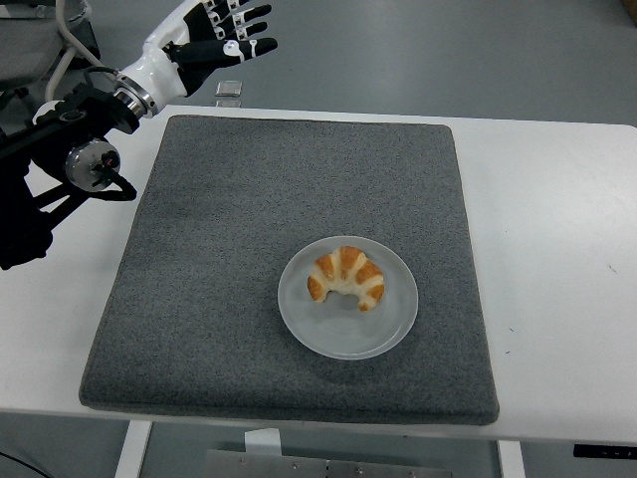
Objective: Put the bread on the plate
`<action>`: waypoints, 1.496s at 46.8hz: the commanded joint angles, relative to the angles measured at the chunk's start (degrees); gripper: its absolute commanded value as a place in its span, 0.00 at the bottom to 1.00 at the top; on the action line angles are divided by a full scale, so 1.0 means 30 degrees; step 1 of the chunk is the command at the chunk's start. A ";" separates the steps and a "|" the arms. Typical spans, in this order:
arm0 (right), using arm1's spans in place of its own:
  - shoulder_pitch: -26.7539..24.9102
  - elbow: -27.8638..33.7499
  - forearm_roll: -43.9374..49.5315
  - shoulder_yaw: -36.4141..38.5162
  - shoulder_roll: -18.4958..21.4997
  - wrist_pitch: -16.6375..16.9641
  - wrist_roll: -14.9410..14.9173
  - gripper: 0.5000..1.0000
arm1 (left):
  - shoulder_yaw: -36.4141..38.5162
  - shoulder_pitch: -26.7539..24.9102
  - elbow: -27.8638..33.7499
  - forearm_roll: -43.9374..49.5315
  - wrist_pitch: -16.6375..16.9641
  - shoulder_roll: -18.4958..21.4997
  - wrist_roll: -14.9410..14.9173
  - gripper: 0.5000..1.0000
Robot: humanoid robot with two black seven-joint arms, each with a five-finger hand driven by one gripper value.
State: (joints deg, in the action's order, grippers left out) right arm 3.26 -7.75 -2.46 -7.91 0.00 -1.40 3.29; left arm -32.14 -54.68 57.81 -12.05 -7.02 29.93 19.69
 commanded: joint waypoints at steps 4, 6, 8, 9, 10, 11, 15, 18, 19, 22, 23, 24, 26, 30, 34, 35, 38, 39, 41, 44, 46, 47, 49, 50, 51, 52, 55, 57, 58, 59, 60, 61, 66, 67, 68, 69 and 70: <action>-0.0004 0.0004 0.0000 -0.0001 0.0000 0.0000 0.0018 0.86 | -0.0421 0.0151 -0.1895 0.2079 -0.1027 0.0015 -0.0029 0.98; -0.0004 0.0004 0.0000 -0.0001 0.0000 0.0000 -0.0011 0.86 | -0.0421 0.0151 -0.2481 0.2899 -0.1466 -0.0014 -0.0087 0.98; -0.0004 0.0004 0.0000 -0.0001 0.0000 0.0000 -0.0011 0.86 | -0.0362 0.0151 -0.3067 0.3574 -0.1847 -0.0015 -0.0146 0.98; -0.0004 0.0004 0.0000 -0.0001 0.0000 0.0000 -0.0011 0.86 | -0.0333 0.0151 -0.3331 0.3867 -0.2023 -0.0015 -0.0175 0.98; -0.0004 0.0004 0.0000 -0.0001 0.0000 0.0000 0.0018 0.86 | -0.0333 0.0151 -0.3594 0.4044 -0.2170 -0.0015 -0.0175 0.98; -0.0004 0.0004 0.0000 -0.0001 0.0000 0.0000 -0.0011 0.86 | -0.0333 0.0180 -0.3800 0.4220 -0.2316 -0.0015 -0.0175 0.98; -0.0004 0.0004 0.0000 -0.0001 0.0000 0.0000 -0.0011 0.86 | -0.0333 0.0239 -0.4562 0.4485 -0.2669 -0.0044 -0.0204 0.98; -0.0004 0.0004 0.0000 -0.0001 0.0000 0.0000 -0.0011 0.86 | -0.0362 0.0297 -0.4914 0.4689 -0.2815 -0.0073 -0.0204 0.98; -0.0004 0.0004 0.0000 -0.0001 0.0000 0.0000 -0.0011 0.86 | -0.0391 0.0326 -0.5002 0.4835 -0.2874 -0.0073 -0.0204 0.98; -0.0004 0.0004 0.0000 -0.0001 0.0000 0.0000 -0.0011 0.86 | -0.0391 0.0384 -0.5178 0.5508 -0.3050 -0.0102 -0.0204 0.98; -0.0004 0.0004 0.0000 -0.0001 0.0000 0.0000 -0.0011 0.86 | -0.0391 0.0414 -0.5208 0.5801 -0.3108 -0.0103 -0.0233 0.98; -0.0004 0.0004 0.0000 -0.0001 0.0000 0.0000 -0.0011 0.86 | -0.0362 0.0414 -0.5208 0.6094 -0.3138 -0.0132 -0.0263 0.98; -0.0004 0.0004 0.0000 -0.0001 0.0000 0.0000 -0.0011 0.86 | -0.0362 0.0502 -0.5238 0.6680 -0.3167 -0.0132 -0.0263 0.98; 0.0054 -0.0025 0.0000 -0.0001 0.0000 0.0146 -0.0011 0.86 | -0.0304 0.0532 -0.5238 0.7122 -0.3167 -0.0219 -0.0263 0.98; 0.0142 -0.0083 0.0029 0.0000 0.0000 0.0205 -0.0011 0.86 | -0.0274 0.0677 -0.5238 0.7122 -0.3167 -0.0249 -0.0263 0.98; 0.0142 -0.0083 0.0029 -0.0001 0.0000 0.0205 -0.0011 0.86 | -0.0274 0.0736 -0.5238 0.7122 -0.3167 -0.0249 -0.0263 0.98; 0.0113 -0.0054 0.0029 -0.0001 0.0000 0.0176 -0.0011 0.86 | -0.0274 0.0854 -0.5238 0.7093 -0.3197 -0.0249 -0.0263 0.98; 0.0113 -0.0054 0.0029 -0.0001 0.0000 0.0175 -0.0011 0.86 | -0.0274 0.0941 -0.5209 0.7093 -0.3226 -0.0249 -0.0263 0.98; 0.0084 -0.0054 0.0029 -0.0001 0.0000 0.0175 -0.0011 0.86 | -0.0274 0.1058 -0.5208 0.7093 -0.3255 -0.0249 -0.0263 0.98; 0.0054 -0.0054 0.0029 -0.0030 0.0000 0.0175 -0.0011 0.86 | -0.0274 0.1146 -0.5150 0.7093 -0.3255 -0.0249 -0.0263 0.98; 0.0025 -0.0054 0.0029 -0.0030 0.0000 0.0205 -0.0011 0.86 | -0.0274 0.1176 -0.5121 0.7093 -0.3255 -0.0249 -0.0263 0.98; 0.0025 -0.0054 0.0029 -0.0030 0.0000 0.0205 -0.0011 0.86 | -0.0274 0.1176 -0.5120 0.7093 -0.3255 -0.0249 -0.0263 0.98; 0.0025 -0.0054 0.0029 -0.0030 0.0000 0.0205 -0.0011 0.86 | -0.0245 0.1176 -0.5120 0.7093 -0.3255 -0.0249 -0.0263 0.98; 0.0025 -0.0054 0.0029 -0.0030 0.0000 0.0205 -0.0011 0.86 | -0.0245 0.1176 -0.5120 0.7093 -0.3255 -0.0249 -0.0263 0.98; 0.0025 -0.0083 0.0029 -0.0030 0.0000 0.0205 -0.0011 0.86 | -0.0245 0.1176 -0.5120 0.7093 -0.3255 -0.0249 -0.0263 0.98; 0.0025 -0.0170 0.0029 -0.0030 0.0000 0.0205 -0.0011 0.86 | -0.0245 0.1205 -0.5120 0.7064 -0.3255 -0.0249 -0.0263 0.98; 0.0025 -0.0318 0.0029 -0.0001 0.0000 0.0234 -0.0011 0.86 | -0.0245 0.1205 -0.5120 0.7034 -0.3255 -0.0249 -0.0263 0.98; 0.0025 -0.0405 0.0029 -0.0030 0.0000 0.0234 -0.0011 0.86 | -0.0245 0.1205 -0.5120 0.7005 -0.3255 -0.0249 -0.0263 0.98; 0.0025 -0.0435 0.0029 -0.0001 0.0000 0.0234 -0.0011 0.86 | -0.0216 0.1205 -0.5120 0.6976 -0.3255 -0.0249 -0.0263 0.98; 0.0025 -0.0522 0.0029 -0.0001 0.0000 0.0234 -0.0011 0.86 | -0.0216 0.1205 -0.5091 0.6975 -0.3255 -0.0249 -0.0263 0.98; 0.0025 -0.0552 0.0029 -0.0001 0.0000 0.0234 -0.0011 0.86 | -0.0216 0.1205 -0.5091 0.6946 -0.3255 -0.0249 -0.0263 0.98; 0.0025 -0.0552 0.0029 -0.0001 0.0000 0.0234 -0.0011 0.86 | -0.0216 0.1205 -0.5091 0.6946 -0.3255 -0.0278 -0.0263 0.98; 0.0025 -0.0523 0.0029 -0.0001 0.0000 0.0205 -0.0011 0.86 | -0.0216 0.1205 -0.5091 0.6888 -0.3255 -0.0278 -0.0263 0.98; 0.0025 -0.0523 0.0029 -0.0001 0.0000 0.0205 -0.0011 0.86 | -0.0216 0.1205 -0.5120 0.6888 -0.3255 -0.0278 -0.0263 0.98; 0.0025 -0.0523 0.0029 -0.0001 0.0000 0.0205 -0.0011 0.86 | -0.0216 0.1205 -0.5149 0.6888 -0.3255 -0.0278 -0.0263 0.98; 0.0025 -0.0523 0.0029 -0.0001 0.0000 0.0176 -0.0011 0.86 | -0.0216 0.1234 -0.5179 0.6888 -0.3255 -0.0307 -0.0263 0.98; 0.0054 -0.0523 0.0029 -0.0001 0.0000 0.0175 -0.0011 0.86 | -0.0216 0.1293 -0.5208 0.6888 -0.3255 -0.0308 -0.0263 0.98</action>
State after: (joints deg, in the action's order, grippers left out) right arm 3.34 -9.35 -2.36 -7.91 0.00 -0.76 3.25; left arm -32.78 -51.06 42.48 8.63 -16.79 29.10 18.89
